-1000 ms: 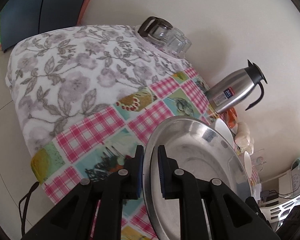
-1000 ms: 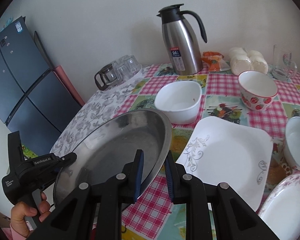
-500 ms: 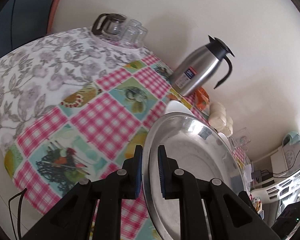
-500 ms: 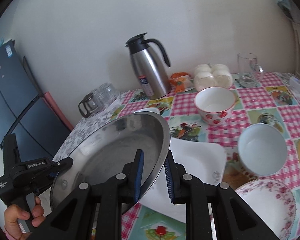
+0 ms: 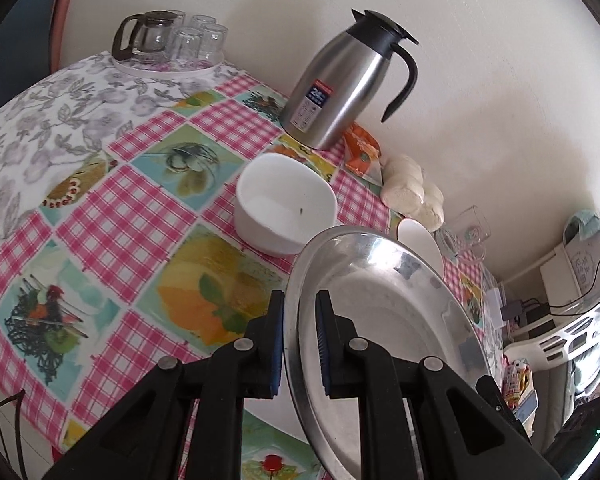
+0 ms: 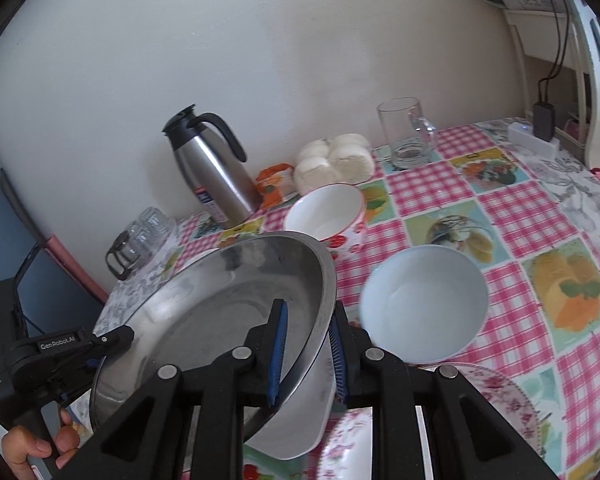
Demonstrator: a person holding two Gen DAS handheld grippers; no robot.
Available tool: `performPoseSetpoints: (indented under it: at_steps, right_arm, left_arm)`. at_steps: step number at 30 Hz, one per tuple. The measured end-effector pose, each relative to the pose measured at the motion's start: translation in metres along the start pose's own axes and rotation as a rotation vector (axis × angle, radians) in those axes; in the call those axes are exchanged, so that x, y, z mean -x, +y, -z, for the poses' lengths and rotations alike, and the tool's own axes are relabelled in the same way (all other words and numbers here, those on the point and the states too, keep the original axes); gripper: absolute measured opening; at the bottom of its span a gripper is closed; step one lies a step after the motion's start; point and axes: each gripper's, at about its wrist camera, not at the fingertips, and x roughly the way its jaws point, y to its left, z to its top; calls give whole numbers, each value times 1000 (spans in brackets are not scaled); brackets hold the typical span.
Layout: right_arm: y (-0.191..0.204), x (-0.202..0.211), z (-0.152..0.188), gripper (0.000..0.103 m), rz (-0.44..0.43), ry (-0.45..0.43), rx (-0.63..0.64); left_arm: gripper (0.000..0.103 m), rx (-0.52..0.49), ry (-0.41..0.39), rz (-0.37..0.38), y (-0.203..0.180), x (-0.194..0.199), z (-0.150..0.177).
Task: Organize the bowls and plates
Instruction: 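Carry the steel basin with the left tool and lower it onto the table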
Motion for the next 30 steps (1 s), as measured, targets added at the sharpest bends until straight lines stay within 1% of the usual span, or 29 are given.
performPoseSetpoints:
  at_steps: [2,5,6,21,26,30]
  right_arm:
    - [-4,-2,0,22,13,8,1]
    - [-7,-8,1,23,38,26,15]
    - [-7,-10,2,24,49,33,18]
    - [2,-39,20,24,92,126,84]
    - [7,-44,23,24,114,134,122]
    - [8,-50,25,24,128,154,140]
  left_arm:
    - [13,-1,15,-4,1,-7,5]
    - [13,24,65,-5,8,-20,11]
    - [13,29,71,-9,10,-23,13]
    - [15,73,120,-23,35,-37,9]
    - [20,67,123,-27,35,-38,9]
    - [21,73,146,-39,39,-43,12]
